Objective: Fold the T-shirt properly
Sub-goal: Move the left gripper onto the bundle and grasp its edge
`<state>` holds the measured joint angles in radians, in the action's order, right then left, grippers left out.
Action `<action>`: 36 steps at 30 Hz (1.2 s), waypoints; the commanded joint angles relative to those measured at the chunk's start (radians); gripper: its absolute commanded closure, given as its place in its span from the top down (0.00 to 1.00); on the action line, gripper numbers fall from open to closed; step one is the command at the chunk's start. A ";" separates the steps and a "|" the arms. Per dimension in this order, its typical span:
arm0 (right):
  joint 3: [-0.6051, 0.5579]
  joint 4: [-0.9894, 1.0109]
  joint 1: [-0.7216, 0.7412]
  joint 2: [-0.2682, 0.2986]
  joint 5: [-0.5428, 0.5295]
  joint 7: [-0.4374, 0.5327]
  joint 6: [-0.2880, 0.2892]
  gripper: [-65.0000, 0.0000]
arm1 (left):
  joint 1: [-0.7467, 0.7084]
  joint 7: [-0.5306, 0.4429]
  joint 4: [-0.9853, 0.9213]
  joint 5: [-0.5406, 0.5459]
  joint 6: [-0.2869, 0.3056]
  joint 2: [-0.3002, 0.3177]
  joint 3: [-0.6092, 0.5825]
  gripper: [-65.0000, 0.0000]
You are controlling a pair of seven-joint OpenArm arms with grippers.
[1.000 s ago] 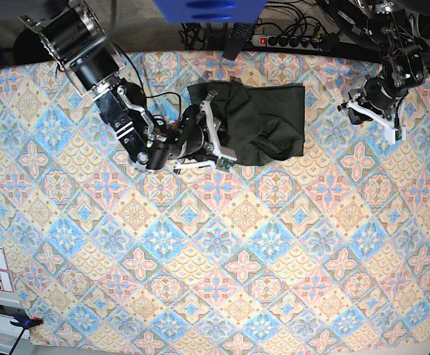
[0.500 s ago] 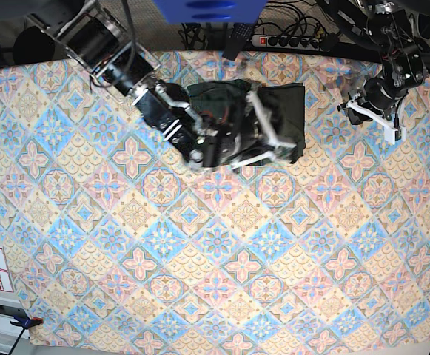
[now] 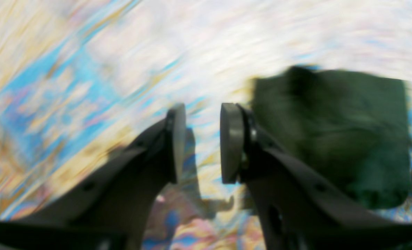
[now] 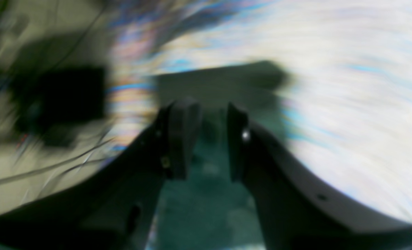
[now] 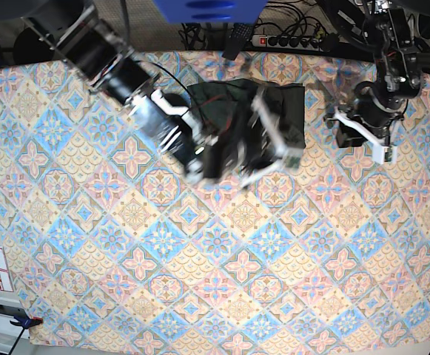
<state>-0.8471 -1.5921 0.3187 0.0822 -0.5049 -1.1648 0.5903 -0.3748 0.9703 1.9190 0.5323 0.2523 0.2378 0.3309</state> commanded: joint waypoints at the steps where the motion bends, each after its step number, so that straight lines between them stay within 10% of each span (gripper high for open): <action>1: 0.052 -0.027 -0.010 0.027 -0.002 -0.004 -0.002 0.26 | 0.003 -0.015 0.037 0.009 0.003 0.008 -0.025 0.24; 11: 0.323 -0.093 -0.155 0.187 -0.004 0.023 -0.002 0.26 | 0.009 -0.015 0.052 -0.008 -0.005 0.013 -0.281 0.25; 26: 0.361 -0.109 -0.174 0.193 -0.004 0.019 -0.002 0.26 | 0.044 -0.021 0.044 -0.550 -0.014 0.007 -0.579 0.25; 36: 0.363 -0.109 -0.174 0.193 -0.004 0.021 -0.002 0.26 | 0.036 -0.023 0.044 -0.619 -0.048 0.013 -0.603 0.04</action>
<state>-0.4908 -1.6833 0.1276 0.2714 -0.4973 -1.1629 0.5831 -0.3428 0.9607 1.9469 -0.0830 0.2077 0.2493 -0.2729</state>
